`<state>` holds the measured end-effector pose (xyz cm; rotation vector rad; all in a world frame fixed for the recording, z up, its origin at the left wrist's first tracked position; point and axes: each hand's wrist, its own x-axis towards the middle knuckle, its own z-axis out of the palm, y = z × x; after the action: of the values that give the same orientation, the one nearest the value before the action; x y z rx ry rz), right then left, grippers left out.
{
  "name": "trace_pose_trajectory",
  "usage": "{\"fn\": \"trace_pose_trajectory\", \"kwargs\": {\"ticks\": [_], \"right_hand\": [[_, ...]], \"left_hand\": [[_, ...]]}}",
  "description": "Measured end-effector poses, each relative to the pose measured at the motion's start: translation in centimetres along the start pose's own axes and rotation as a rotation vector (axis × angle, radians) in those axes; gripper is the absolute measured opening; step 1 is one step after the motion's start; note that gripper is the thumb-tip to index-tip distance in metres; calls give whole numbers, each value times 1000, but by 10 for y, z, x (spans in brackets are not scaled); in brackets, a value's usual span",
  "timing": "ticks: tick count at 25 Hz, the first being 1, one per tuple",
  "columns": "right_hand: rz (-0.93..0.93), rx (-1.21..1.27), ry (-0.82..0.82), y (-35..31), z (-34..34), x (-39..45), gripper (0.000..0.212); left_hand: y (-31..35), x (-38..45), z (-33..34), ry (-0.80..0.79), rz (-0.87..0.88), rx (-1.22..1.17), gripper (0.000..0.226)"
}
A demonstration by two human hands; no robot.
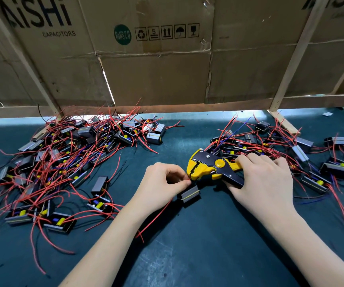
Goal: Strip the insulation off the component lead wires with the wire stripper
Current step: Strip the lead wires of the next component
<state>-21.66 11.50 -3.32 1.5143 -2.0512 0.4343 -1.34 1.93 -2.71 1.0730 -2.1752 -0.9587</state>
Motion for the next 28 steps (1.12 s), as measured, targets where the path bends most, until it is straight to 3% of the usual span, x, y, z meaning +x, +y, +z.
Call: {"fn": "trace_pose_trajectory", "kwargs": {"ticks": [10, 14, 18, 21, 24, 26, 28], "right_hand": [[21, 33, -86, 3, -5, 1, 46], [30, 16, 20, 7, 5, 0, 49], [161, 112, 138, 13, 4, 4, 51], [200, 190, 185, 16, 1, 6, 52], [228, 271, 196, 16, -1, 7, 52], [242, 302, 188, 16, -2, 7, 52], [253, 321, 185, 15, -5, 7, 51]], "left_hand": [[-1, 0, -1, -28, 41, 20, 7], [-1, -1, -4, -68, 34, 79, 18], [3, -3, -18, -210, -60, 96, 35], [9, -7, -12, -328, -73, -74, 31], [19, -11, 3, -457, -49, -414, 66], [22, -9, 2, -381, 18, -406, 76], [18, -4, -15, -91, 109, -198, 62]]}}
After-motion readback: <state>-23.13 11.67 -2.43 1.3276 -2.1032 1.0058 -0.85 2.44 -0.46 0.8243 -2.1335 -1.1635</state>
